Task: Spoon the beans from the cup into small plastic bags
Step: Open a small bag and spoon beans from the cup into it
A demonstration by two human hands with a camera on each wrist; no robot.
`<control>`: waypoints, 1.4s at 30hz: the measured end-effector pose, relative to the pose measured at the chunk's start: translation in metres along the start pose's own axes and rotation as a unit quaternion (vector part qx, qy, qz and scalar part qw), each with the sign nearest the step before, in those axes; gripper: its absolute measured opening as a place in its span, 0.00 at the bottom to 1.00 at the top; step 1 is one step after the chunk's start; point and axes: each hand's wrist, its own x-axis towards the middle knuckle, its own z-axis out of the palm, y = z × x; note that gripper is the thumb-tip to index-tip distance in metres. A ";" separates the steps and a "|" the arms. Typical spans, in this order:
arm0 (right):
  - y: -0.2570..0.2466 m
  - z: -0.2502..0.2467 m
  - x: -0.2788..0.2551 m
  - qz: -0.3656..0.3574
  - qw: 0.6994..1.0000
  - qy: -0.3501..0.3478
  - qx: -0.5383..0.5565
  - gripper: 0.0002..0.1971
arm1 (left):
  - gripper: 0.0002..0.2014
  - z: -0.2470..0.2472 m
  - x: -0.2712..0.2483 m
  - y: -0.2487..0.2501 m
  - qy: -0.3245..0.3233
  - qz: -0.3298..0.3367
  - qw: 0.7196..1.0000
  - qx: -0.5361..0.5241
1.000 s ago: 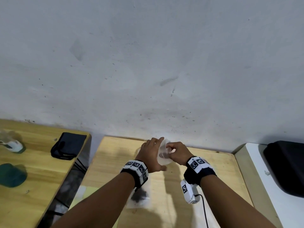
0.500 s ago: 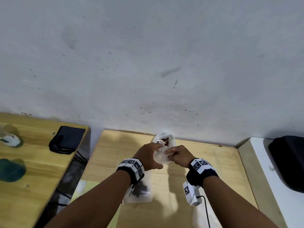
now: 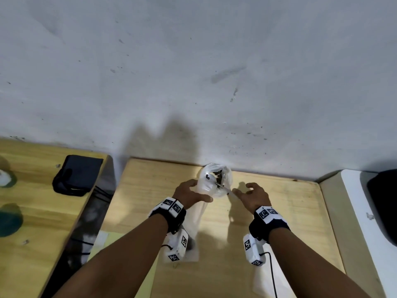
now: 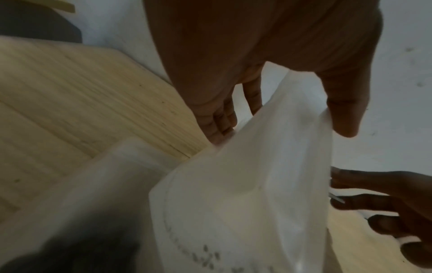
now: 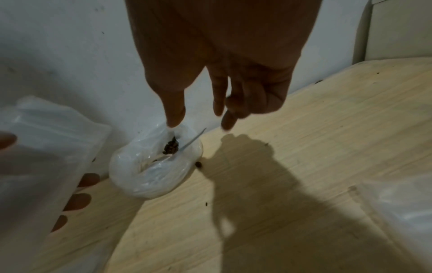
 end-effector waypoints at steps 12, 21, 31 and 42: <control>-0.009 0.007 0.020 -0.031 0.997 0.013 0.073 0.06 | 0.50 0.007 0.021 0.018 -0.043 -0.042 0.998 0.022; -0.036 -0.002 0.015 -0.216 0.957 0.176 0.083 0.10 | 0.43 0.006 0.020 0.015 0.006 0.027 0.996 0.090; -0.020 0.001 0.021 -0.206 0.962 0.180 0.017 0.07 | 0.39 0.009 0.014 0.005 0.039 0.080 0.993 0.077; 0.008 0.036 0.027 0.088 0.954 0.099 0.270 0.11 | 0.37 0.016 0.015 0.003 0.047 0.071 0.996 0.037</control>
